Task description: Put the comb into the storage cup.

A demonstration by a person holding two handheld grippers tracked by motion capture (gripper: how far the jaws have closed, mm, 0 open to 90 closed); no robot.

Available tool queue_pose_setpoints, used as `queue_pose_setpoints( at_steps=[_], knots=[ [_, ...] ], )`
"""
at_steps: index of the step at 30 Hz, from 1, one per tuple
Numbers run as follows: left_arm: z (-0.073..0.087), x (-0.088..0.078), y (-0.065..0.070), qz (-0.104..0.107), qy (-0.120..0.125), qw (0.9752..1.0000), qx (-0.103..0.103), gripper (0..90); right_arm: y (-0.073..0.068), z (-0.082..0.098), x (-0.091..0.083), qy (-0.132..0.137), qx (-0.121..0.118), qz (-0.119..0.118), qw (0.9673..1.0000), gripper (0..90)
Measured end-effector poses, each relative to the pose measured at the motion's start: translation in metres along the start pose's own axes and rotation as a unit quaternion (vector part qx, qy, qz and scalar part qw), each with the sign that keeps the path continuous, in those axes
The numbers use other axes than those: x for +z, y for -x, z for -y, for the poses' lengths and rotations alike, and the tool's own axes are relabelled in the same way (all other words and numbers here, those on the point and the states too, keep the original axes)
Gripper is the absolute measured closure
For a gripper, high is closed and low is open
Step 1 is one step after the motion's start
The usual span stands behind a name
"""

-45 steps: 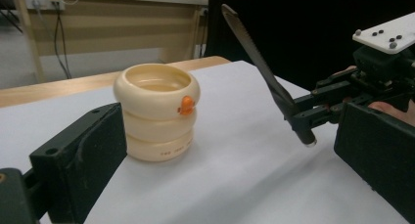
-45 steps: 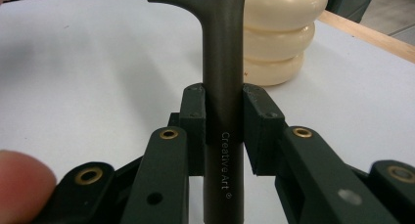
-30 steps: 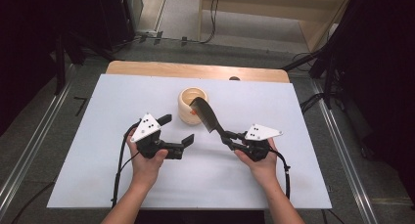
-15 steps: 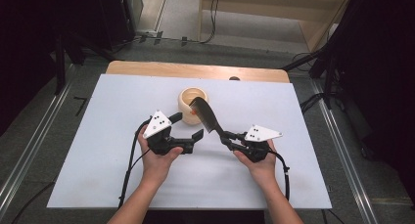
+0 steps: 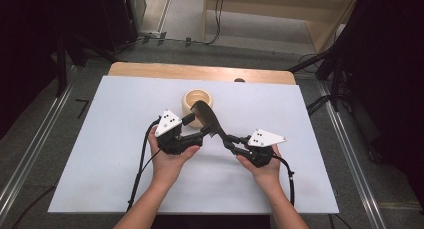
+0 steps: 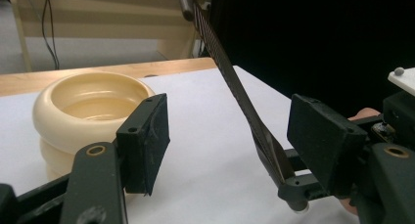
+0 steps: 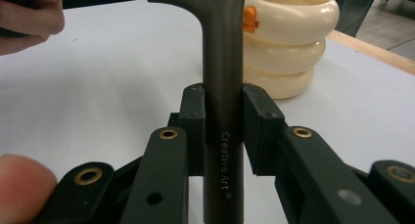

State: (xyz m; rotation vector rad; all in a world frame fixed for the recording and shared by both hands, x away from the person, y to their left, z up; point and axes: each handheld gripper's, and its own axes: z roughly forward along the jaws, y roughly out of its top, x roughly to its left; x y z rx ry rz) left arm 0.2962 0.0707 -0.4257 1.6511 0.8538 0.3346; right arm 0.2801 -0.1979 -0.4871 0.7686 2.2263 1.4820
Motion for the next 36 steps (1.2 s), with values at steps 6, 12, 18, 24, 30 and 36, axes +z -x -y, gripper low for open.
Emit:
queue_pose_setpoints(
  at_steps=[6,12,18,24,30,36],
  knots=[
    [-0.002,0.003,0.003,0.004,0.0,1.0,-0.002,41.1,-0.004,-0.001,0.002,0.0,-0.008,-0.002,1.0,70.6],
    [-0.004,0.004,0.002,0.005,0.003,0.9999,-0.012,46.7,-0.009,-0.003,0.004,0.002,-0.015,-0.004,0.9999,70.6],
    [-0.005,0.005,0.003,0.003,0.002,0.9998,-0.02,51.9,-0.015,-0.005,0.007,0.005,-0.022,-0.007,0.9997,70.6],
    [-0.006,0.005,-0.001,0.013,0.002,0.9987,-0.048,64.4,-0.02,-0.005,0.01,0.005,-0.028,-0.005,0.9996,70.5],
    [-0.007,0.003,-0.005,0.029,0.006,0.9977,-0.06,77.2,-0.022,-0.004,0.011,0.016,-0.024,-0.004,0.9996,70.4],
    [-0.008,0.002,-0.005,0.076,0.011,0.9943,-0.074,83.2,-0.026,-0.003,0.014,0.018,-0.029,0.007,0.9994,70.1]
  ],
)
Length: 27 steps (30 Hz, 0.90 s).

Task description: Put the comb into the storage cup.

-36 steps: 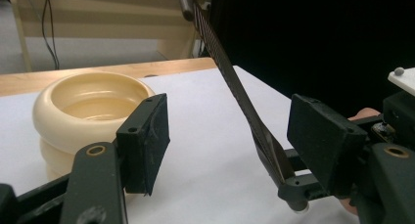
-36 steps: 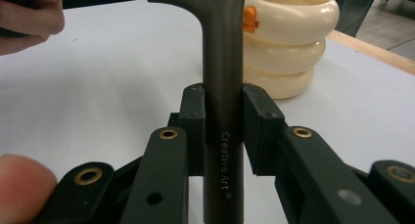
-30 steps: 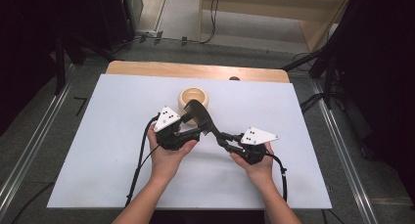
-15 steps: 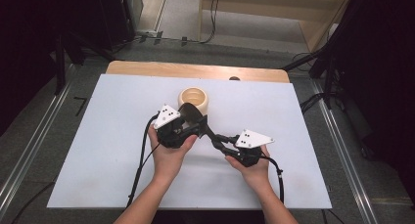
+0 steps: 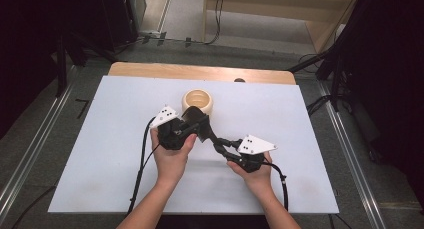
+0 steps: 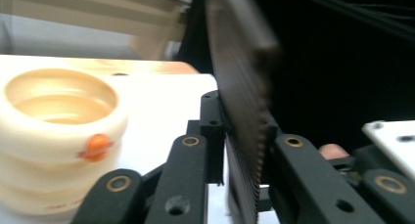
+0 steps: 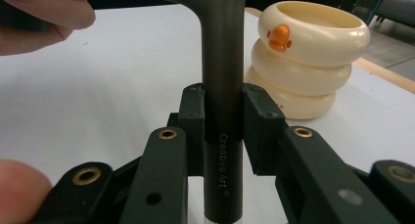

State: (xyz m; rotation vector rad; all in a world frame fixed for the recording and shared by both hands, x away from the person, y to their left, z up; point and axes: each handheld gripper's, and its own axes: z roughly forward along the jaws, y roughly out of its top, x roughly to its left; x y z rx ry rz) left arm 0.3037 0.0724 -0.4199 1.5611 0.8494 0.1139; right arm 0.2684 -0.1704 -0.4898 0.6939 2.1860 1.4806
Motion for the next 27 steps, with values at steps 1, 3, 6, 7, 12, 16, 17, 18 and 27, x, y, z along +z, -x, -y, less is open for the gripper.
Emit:
queue_pose_setpoints(
  at_steps=[1,3,6,7,12,16,17,18,27],
  knots=[
    [0.0,0.0,0.001,0.003,-0.001,1.0,0.0,84.0,-0.001,0.0,0.001,-0.001,0.002,-0.002,1.0,70.0],
    [-0.001,0.0,0.0,0.008,0.002,1.0,-0.002,84.4,0.0,0.001,0.001,0.004,0.014,-0.007,0.9999,68.0],
    [-0.003,-0.003,-0.002,0.004,0.011,0.9999,-0.001,84.6,0.004,0.0,-0.002,0.013,0.04,-0.019,0.9989,51.0],
    [-0.003,-0.004,-0.003,0.005,0.011,0.9999,0.0,84.6,0.006,-0.001,-0.003,0.019,0.052,-0.033,0.9979,43.6],
    [-0.007,-0.009,-0.005,0.002,0.013,0.9999,0.01,84.6,0.012,-0.001,-0.012,0.038,0.079,-0.021,0.996,9.9],
    [-0.01,-0.012,-0.006,-0.001,0.01,0.9998,0.019,84.6,0.016,0.002,-0.02,0.045,0.09,-0.012,0.9949,0.0],
    [-0.01,-0.012,-0.006,-0.003,0.009,0.9997,0.023,84.6,0.017,0.004,-0.023,0.045,0.09,-0.008,0.9949,0.0],
    [-0.011,-0.012,-0.006,-0.003,0.01,0.9997,0.024,84.6,0.018,0.005,-0.025,0.047,0.092,-0.005,0.9946,0.0],
    [-0.014,-0.013,-0.007,-0.002,0.009,0.9994,0.032,84.7,0.03,0.019,-0.046,0.05,0.105,0.026,0.9929,0.0]
  ],
)
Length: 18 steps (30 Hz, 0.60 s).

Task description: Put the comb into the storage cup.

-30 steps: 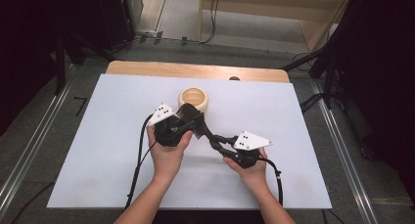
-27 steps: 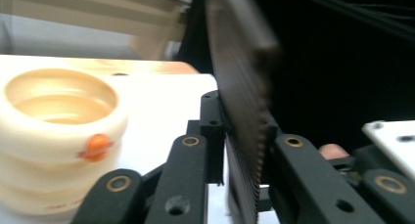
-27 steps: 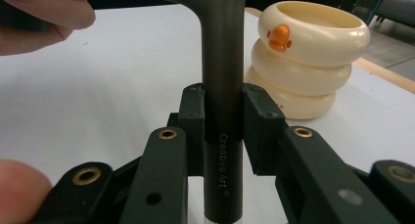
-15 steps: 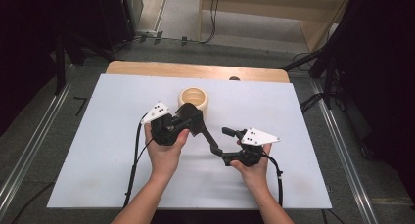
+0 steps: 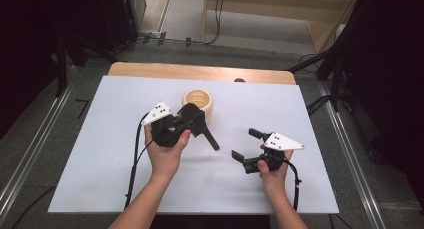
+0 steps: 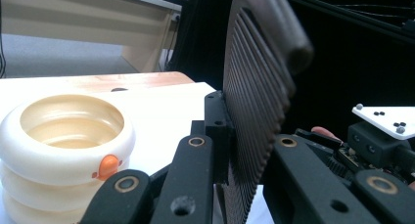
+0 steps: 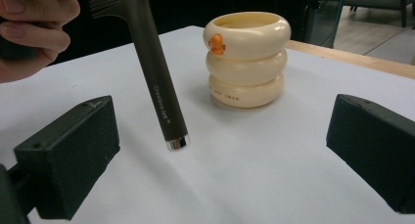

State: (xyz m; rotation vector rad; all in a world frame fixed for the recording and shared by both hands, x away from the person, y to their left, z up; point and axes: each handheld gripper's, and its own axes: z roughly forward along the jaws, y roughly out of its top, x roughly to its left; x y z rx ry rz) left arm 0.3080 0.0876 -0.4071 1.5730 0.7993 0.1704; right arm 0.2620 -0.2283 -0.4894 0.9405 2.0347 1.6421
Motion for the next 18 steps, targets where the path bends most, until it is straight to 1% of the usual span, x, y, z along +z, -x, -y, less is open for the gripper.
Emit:
queue_pose_setpoints(
  at_steps=[5,10,13,15,18],
  knots=[
    [-0.004,-0.002,-0.002,0.002,0.003,1.0,0.003,84.7,0.006,0.007,-0.015,-0.002,-0.001,0.018,0.9998,0.0],
    [-0.007,-0.004,-0.004,0.004,0.006,1.0,0.004,84.7,0.016,0.014,-0.031,0.002,0.011,0.031,0.9995,0.0],
    [-0.009,-0.005,-0.005,0.003,0.004,1.0,0.008,84.7,0.019,0.017,-0.04,0.002,0.01,0.04,0.9991,0.0],
    [-0.01,-0.005,-0.006,0.004,0.005,1.0,0.007,84.6,0.02,0.018,-0.045,0.003,0.005,0.047,0.9989,0.0],
    [-0.013,-0.006,-0.007,0.004,0.005,0.9999,0.009,84.7,0.024,0.02,-0.052,0.005,0.008,0.055,0.9984,0.0]
  ],
)
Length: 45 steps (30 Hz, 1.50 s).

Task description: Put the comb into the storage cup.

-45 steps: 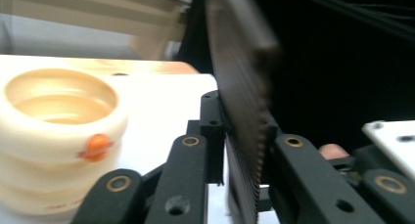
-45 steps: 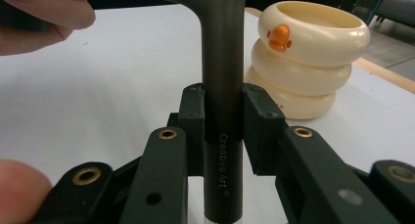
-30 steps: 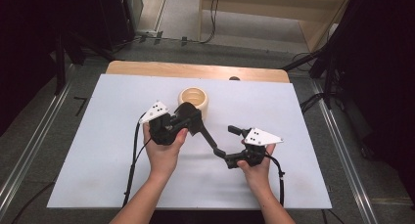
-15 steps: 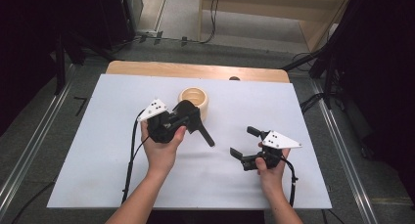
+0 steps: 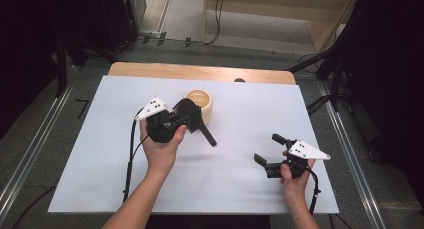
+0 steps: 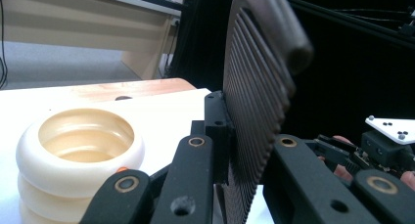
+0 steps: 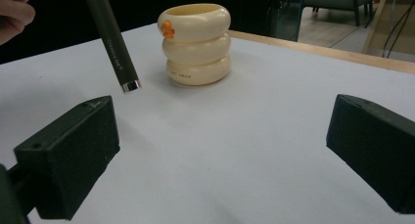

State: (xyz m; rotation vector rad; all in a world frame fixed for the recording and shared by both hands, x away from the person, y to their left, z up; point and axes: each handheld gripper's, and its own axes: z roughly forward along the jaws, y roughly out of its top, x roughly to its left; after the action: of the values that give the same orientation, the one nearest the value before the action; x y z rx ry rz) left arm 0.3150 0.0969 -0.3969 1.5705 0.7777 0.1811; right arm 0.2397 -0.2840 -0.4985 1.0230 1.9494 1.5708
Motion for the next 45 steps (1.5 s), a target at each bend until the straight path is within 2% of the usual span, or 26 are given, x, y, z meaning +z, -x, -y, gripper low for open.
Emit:
queue_pose_setpoints(
  at_steps=[14,28,37,45],
  knots=[
    [-0.013,-0.006,-0.007,-0.002,0.006,1.0,0.004,84.7,0.012,0.014,-0.023,-0.007,0.007,0.02,0.9997,0.0],
    [-0.022,-0.005,-0.018,-0.006,0.005,1.0,0.0,84.6,0.017,0.022,-0.042,-0.016,0.01,0.032,0.9993,0.0],
    [-0.034,-0.003,-0.018,-0.009,0.011,0.9999,0.007,84.6,0.019,0.025,-0.05,-0.012,0.011,0.04,0.9991,0.0],
    [-0.044,-0.001,-0.02,-0.01,0.015,0.9998,0.01,84.6,0.018,0.028,-0.053,-0.012,0.012,0.037,0.9992,0.0]
  ],
)
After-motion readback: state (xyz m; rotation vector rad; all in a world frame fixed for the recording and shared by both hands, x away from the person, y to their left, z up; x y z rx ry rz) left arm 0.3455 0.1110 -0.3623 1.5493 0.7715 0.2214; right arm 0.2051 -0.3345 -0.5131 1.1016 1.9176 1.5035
